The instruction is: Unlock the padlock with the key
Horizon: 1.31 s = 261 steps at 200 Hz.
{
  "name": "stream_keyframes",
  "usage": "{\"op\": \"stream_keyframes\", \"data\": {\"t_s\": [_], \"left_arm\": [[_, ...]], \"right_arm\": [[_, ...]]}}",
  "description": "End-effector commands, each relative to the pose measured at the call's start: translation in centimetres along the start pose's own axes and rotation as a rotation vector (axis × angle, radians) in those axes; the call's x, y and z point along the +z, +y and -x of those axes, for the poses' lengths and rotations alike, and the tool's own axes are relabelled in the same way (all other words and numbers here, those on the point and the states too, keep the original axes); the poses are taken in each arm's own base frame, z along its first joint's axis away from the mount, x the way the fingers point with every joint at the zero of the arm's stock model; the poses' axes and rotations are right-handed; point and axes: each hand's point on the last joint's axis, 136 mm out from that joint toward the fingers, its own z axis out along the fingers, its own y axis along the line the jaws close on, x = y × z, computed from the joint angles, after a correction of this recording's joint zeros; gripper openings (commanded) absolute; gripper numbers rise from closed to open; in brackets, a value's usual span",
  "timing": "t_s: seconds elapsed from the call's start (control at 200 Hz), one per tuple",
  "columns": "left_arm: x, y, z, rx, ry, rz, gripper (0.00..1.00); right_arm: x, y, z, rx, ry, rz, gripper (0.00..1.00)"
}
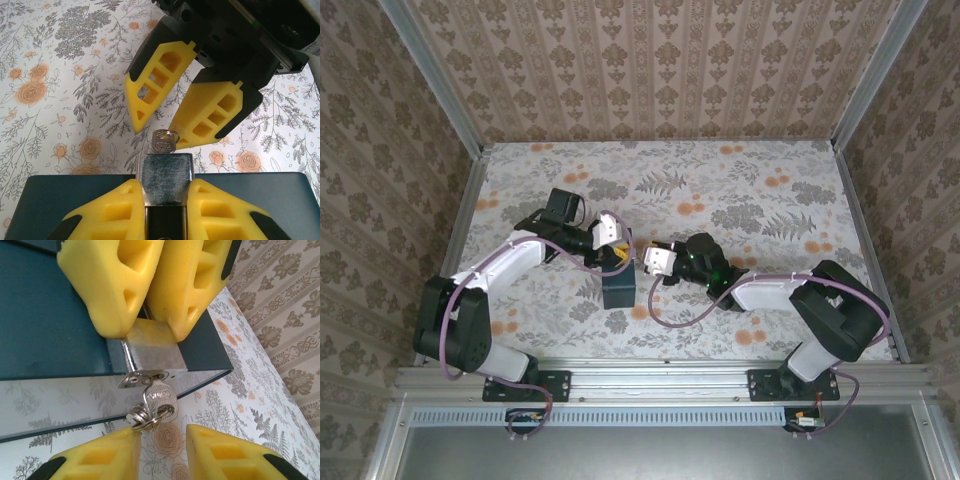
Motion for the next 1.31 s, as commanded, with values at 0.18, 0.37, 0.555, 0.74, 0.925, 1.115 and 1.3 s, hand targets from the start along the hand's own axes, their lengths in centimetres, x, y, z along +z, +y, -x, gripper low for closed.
{"op": "stream_keyframes", "data": {"t_s": [0.18,0.37,0.555,0.74,0.925,1.115,1.3], "left_arm": [[0.5,-1.1,-3.1,-0.100,0.095,-0.042,0.06],[0.5,-1.0,-3.1,-0.100,0.096,-0.042,0.05],[0.5,-1.0,-3.2,-0.104,0.102,-0.041,0.05],[0.5,-1.0,-3.1,-0.104,0.102,-0.041,0.05],[0.6,-0.9,-3.2,-0.106,0.104,-0.040,0.05],[0.6,-0.9,-3.3,-0.108,0.106,-0.041,0.05],[0.6,-0.8,-3.2,-0.110,0.105,-0.044,0.05]], "right_arm": [[0.2,-2.1,2.3,-0.016,-0.060,-0.077,0.31],[0.2,-2.0,2.5,-0.013,-0.064,-0.074,0.30],[-0.1,-1.5,2.3,-0.026,-0.046,-0.065,0.32],[-0.7,-1.6,1.5,-0.063,-0.010,-0.094,0.34],[-0.9,-1.6,1.9,-0.101,-0.009,-0.103,0.35],[-1.0,-1.2,1.7,-0.123,0.004,-0.107,0.34],[-0.4,-0.8,1.6,-0.154,0.008,-0.105,0.33]]}}
